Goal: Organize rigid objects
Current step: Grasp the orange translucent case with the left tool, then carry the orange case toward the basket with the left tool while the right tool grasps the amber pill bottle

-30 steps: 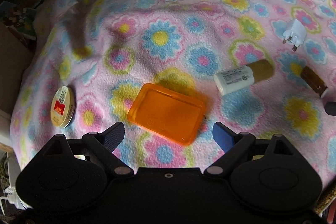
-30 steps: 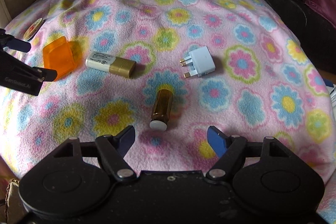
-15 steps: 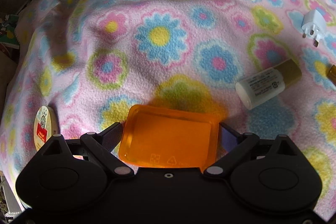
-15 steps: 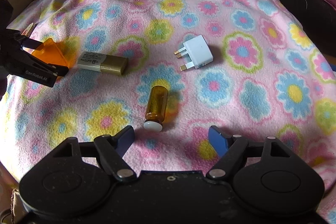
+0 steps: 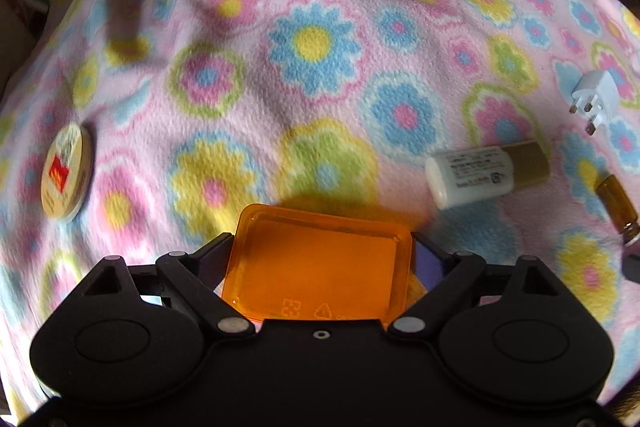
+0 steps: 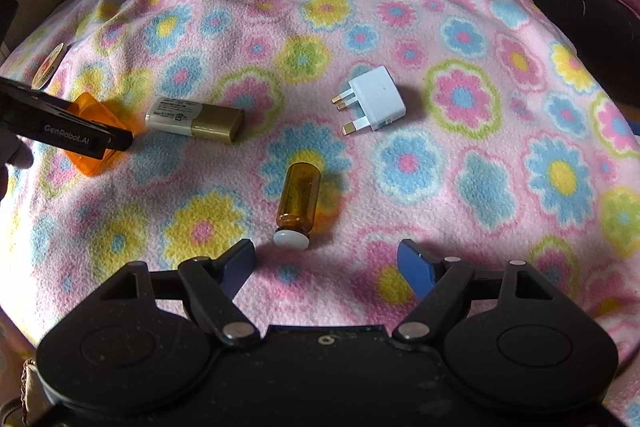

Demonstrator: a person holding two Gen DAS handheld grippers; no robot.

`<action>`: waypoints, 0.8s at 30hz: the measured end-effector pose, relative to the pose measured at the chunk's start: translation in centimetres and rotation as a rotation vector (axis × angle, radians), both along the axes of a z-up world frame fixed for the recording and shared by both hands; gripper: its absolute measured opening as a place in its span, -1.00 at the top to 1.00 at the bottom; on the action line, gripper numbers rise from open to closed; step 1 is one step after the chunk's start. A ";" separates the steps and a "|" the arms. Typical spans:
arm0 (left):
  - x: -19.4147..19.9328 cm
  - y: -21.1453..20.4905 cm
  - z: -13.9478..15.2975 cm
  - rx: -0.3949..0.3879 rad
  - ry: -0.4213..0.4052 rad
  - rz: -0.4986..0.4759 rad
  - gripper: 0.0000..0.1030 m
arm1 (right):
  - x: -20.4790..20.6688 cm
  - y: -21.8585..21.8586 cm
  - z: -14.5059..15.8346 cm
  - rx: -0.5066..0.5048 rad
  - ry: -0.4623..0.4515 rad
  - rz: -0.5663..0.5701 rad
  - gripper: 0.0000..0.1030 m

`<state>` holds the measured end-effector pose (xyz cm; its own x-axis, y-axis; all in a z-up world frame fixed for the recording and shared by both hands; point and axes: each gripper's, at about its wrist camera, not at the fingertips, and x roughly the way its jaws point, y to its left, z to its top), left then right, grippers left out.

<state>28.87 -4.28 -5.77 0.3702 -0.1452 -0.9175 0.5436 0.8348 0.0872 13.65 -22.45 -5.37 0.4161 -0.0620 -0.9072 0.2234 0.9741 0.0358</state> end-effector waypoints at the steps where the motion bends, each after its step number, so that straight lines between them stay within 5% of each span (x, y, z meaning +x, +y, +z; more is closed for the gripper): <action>1: -0.4 0.1 0.0 -0.001 0.013 0.017 -0.68 | 0.0 0.0 0.0 -0.002 0.001 0.001 -0.52; 24: -9.6 0.4 3.5 0.001 0.045 0.123 -0.68 | -0.5 0.8 0.1 -0.046 -0.001 0.040 -0.54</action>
<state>19.31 -3.93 -2.28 0.3432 -0.1005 -0.9339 0.4406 0.8953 0.0656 13.16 -21.62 -5.31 0.4199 -0.0868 -0.9034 0.1845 0.9828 -0.0086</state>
